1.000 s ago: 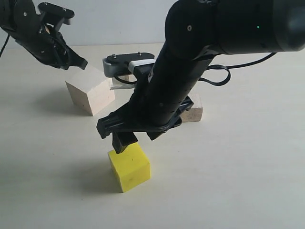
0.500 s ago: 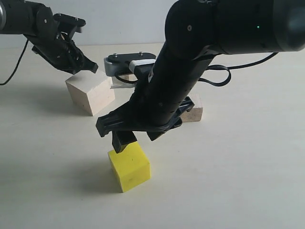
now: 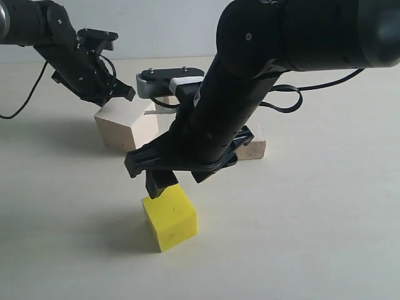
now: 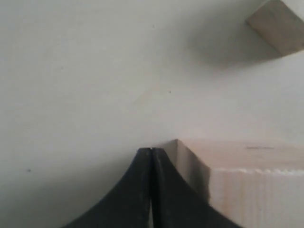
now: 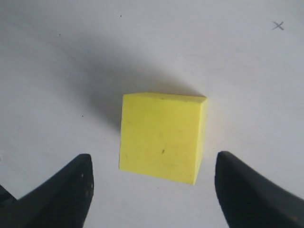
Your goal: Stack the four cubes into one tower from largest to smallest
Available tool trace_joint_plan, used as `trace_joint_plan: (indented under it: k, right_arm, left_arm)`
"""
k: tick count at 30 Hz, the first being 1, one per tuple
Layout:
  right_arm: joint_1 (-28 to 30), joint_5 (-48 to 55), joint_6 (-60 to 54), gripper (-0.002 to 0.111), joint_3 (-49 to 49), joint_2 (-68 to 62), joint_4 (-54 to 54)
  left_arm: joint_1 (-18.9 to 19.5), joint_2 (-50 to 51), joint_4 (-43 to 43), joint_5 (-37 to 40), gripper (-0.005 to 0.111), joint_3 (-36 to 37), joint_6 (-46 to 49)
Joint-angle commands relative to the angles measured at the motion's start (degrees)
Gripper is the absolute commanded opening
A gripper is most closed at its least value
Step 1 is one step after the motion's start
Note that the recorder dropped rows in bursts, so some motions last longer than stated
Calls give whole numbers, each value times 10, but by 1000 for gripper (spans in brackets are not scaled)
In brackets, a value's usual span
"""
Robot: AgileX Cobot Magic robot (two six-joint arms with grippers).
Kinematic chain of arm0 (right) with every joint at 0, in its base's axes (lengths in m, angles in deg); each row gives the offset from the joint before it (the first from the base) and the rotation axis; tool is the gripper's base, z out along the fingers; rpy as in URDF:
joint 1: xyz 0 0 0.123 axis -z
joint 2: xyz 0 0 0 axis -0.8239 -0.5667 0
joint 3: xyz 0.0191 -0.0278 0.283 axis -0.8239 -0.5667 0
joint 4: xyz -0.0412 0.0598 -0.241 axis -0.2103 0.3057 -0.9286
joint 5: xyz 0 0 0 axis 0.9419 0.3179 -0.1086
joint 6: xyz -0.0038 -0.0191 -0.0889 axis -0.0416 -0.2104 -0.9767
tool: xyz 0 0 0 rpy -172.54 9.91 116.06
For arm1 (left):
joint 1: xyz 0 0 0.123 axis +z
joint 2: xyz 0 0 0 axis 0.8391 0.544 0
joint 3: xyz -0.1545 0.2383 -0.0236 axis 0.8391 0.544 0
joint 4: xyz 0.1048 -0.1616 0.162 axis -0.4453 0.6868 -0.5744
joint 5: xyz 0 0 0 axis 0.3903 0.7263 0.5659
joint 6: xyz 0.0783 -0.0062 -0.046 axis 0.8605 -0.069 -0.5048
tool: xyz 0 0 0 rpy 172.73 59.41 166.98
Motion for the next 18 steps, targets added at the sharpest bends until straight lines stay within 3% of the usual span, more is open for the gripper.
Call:
trace_joint_plan:
  k: [1,18]
  right_arm:
    - [-1,-13,0,69,6,2,-1]
    - [-1,-18,-1,69,40,2,-6]
  left_arm:
    - [-1,-1,35,51,0,-2,3]
    - [-47,-3,34,150,0,1,-2]
